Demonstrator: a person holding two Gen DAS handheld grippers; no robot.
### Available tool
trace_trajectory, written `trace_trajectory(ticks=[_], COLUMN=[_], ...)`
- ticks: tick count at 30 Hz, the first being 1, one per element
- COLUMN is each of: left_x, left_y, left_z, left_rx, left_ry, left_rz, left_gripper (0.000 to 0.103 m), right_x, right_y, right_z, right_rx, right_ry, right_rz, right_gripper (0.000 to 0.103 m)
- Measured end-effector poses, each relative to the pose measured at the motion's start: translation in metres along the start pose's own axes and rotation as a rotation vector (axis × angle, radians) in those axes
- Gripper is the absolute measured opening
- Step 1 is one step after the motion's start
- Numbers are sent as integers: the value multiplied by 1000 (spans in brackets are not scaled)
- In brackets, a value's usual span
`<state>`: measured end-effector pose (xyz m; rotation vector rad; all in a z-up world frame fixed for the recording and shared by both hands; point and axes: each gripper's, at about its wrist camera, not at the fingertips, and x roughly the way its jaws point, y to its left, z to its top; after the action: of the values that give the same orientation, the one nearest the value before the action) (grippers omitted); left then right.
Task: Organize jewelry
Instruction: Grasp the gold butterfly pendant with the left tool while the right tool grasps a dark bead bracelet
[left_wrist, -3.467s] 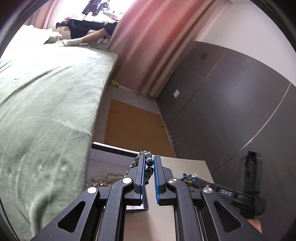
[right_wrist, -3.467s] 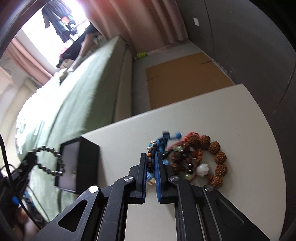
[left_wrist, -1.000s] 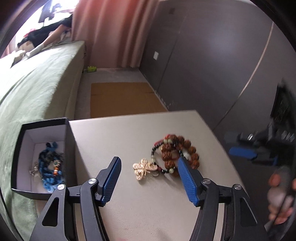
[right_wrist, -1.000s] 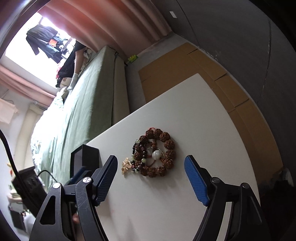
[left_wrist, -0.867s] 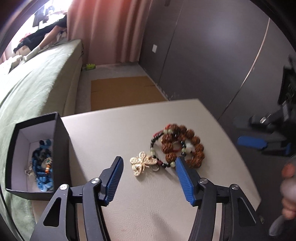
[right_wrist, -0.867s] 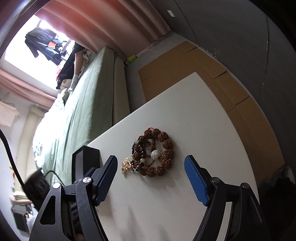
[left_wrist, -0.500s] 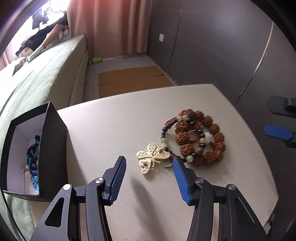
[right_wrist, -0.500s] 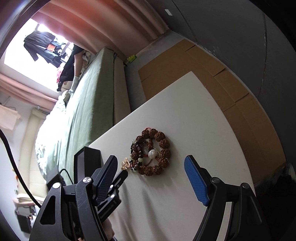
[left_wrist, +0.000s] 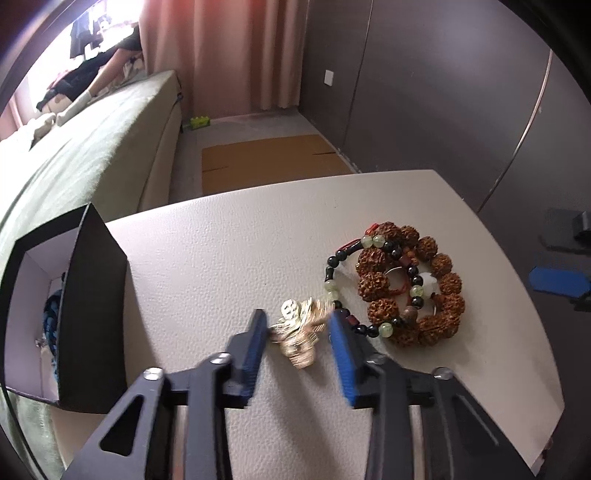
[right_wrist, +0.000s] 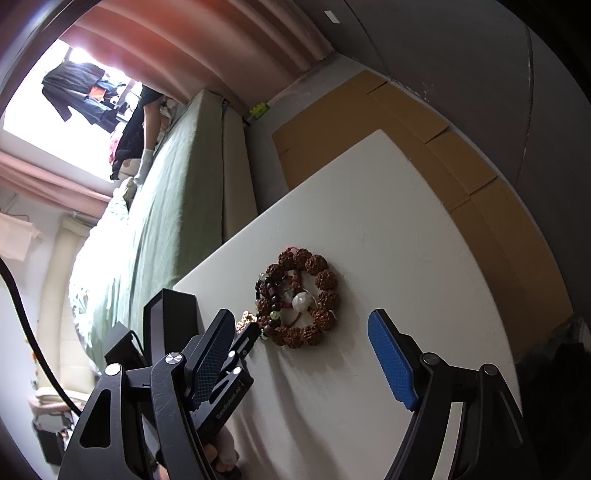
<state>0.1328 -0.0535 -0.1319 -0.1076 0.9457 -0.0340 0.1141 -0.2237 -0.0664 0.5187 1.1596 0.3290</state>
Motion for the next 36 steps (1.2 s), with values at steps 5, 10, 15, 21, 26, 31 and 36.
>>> trace_trajectory(ticks=[5, 10, 15, 21, 26, 31, 36], left_x=[-4, -19, -36, -59, -77, -90, -102], left_y=[7, 20, 33, 48, 61, 72, 87], left_z=[0, 4, 7, 10, 10, 11, 12], left_rx=[-27, -87, -120, -156, -180, -195, -229], left_ry=[2, -24, -56, -101, -133, -163, -181], left_rz=[-42, -88, -100, -117, -119, -122, -127], left_gripper=[31, 31, 31, 31, 31, 31, 31], right_x=[7, 18, 32, 53, 71, 78, 80], right_y=[8, 20, 28, 30, 31, 35, 32], right_z=[-2, -5, -8, -7, -6, -4, -2], right_rx=[-18, -55, -62, -45, -48, -57, -44], right_ry=[12, 29, 55, 76, 104, 100, 78], right_rz=[5, 8, 14, -2, -28, -38, -47], right_gripper=[76, 72, 64, 50, 40, 19, 10])
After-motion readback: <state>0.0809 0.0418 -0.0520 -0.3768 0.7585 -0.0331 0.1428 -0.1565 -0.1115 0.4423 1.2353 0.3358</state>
